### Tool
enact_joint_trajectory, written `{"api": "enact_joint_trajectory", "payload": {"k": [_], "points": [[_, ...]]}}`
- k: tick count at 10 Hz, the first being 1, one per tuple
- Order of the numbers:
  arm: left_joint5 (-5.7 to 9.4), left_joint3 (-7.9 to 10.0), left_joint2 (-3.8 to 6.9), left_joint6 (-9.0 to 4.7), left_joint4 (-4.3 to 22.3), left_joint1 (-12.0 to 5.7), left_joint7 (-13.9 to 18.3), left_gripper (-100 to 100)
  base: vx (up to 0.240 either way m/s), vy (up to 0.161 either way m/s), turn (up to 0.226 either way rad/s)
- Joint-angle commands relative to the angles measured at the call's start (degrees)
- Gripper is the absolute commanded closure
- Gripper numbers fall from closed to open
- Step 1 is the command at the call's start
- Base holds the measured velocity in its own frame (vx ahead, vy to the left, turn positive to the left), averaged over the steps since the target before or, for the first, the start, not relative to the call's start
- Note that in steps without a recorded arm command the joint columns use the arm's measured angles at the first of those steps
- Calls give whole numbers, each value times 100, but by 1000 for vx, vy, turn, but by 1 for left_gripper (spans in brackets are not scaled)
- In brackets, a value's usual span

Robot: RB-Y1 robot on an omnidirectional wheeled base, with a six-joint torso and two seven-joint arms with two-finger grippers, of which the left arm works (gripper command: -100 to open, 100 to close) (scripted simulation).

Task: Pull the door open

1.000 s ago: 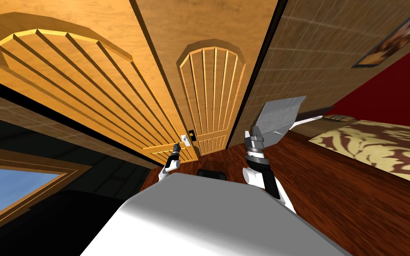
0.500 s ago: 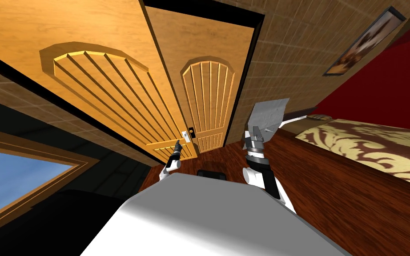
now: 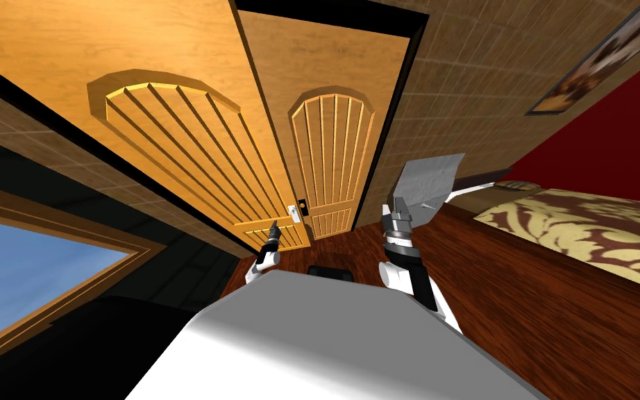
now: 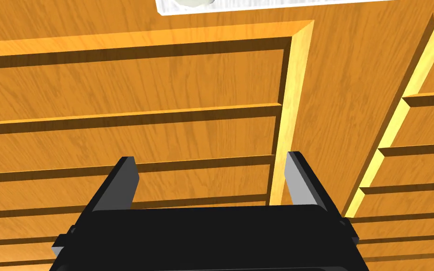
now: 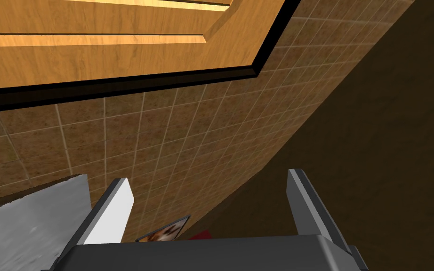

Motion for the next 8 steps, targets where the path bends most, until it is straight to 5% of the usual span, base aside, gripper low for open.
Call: {"api": "enact_joint_trajectory", "payload": {"k": [1,6,7,8], "points": [[-3,24,1,-13,22,-14,8,-100,172,40,-23],[-35,-61,-62,-19,6,-206,-4,-100,194,-6,-83],[-35,-61,-62,-19,6,-206,-4,100,-15,3,26],[-35,-61,-62,-19,6,-206,-4,100,-36,10,-5]]}}
